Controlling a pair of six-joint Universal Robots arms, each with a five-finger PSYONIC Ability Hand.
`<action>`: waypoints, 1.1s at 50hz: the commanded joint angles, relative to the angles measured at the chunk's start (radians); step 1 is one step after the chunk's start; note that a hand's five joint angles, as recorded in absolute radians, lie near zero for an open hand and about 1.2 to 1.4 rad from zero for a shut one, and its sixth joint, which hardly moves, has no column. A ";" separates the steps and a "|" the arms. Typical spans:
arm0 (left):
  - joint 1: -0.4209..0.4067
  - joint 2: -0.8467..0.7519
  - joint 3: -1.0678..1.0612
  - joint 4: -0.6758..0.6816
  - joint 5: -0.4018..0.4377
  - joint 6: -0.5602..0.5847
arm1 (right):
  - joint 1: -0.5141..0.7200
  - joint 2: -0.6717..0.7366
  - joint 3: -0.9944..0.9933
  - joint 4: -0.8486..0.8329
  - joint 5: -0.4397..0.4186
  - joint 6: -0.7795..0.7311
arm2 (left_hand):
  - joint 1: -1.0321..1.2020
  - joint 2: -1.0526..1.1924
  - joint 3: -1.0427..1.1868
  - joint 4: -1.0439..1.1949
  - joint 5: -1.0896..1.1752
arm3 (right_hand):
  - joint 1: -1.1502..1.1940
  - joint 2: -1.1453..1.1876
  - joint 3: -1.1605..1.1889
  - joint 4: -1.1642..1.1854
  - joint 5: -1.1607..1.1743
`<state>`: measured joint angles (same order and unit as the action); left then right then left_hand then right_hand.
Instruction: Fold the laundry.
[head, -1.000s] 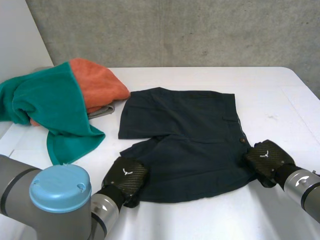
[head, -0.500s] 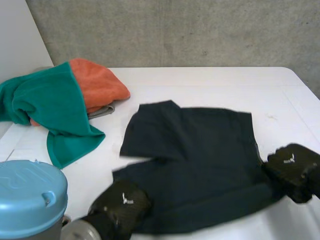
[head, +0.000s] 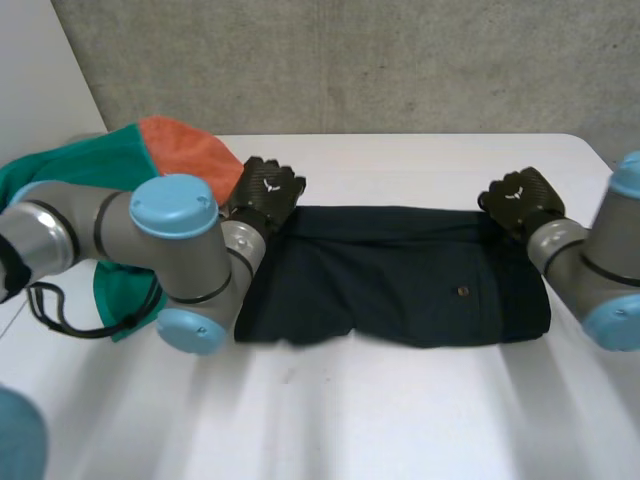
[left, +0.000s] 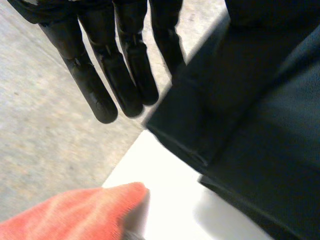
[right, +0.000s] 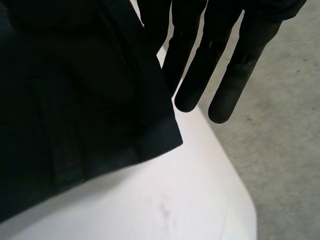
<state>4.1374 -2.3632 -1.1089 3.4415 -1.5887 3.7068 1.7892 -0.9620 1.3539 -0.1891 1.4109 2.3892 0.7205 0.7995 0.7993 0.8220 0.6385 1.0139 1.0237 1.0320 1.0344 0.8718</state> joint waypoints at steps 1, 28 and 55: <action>-0.013 -0.028 0.000 0.198 -0.005 0.005 | 0.033 0.160 -0.151 -0.095 0.140 0.033 | -0.546 -0.625 -0.625 -0.647 -0.639 | -0.839 -0.849 -0.858 -0.860 -0.872; -0.034 0.242 -0.362 0.202 -0.010 -0.053 | -0.168 -0.120 0.309 0.102 -0.083 0.180 | -0.546 -0.625 -0.625 -0.647 -0.639 | -0.156 -0.166 -0.174 -0.176 -0.188; -0.020 0.395 -0.446 0.186 -0.031 -0.067 | 0.257 -0.219 0.255 -0.188 -0.168 -0.011 | -0.546 -0.625 -0.625 -0.647 -0.639 | 0.382 0.373 0.364 0.362 0.350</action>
<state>4.1071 -1.9847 -1.5307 3.6275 -1.6199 3.6400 1.8028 -1.2381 1.6359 -0.2634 1.4275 2.3712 0.1929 0.2035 0.2094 0.2032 0.0479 1.0956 1.1718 1.1868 1.1965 1.0032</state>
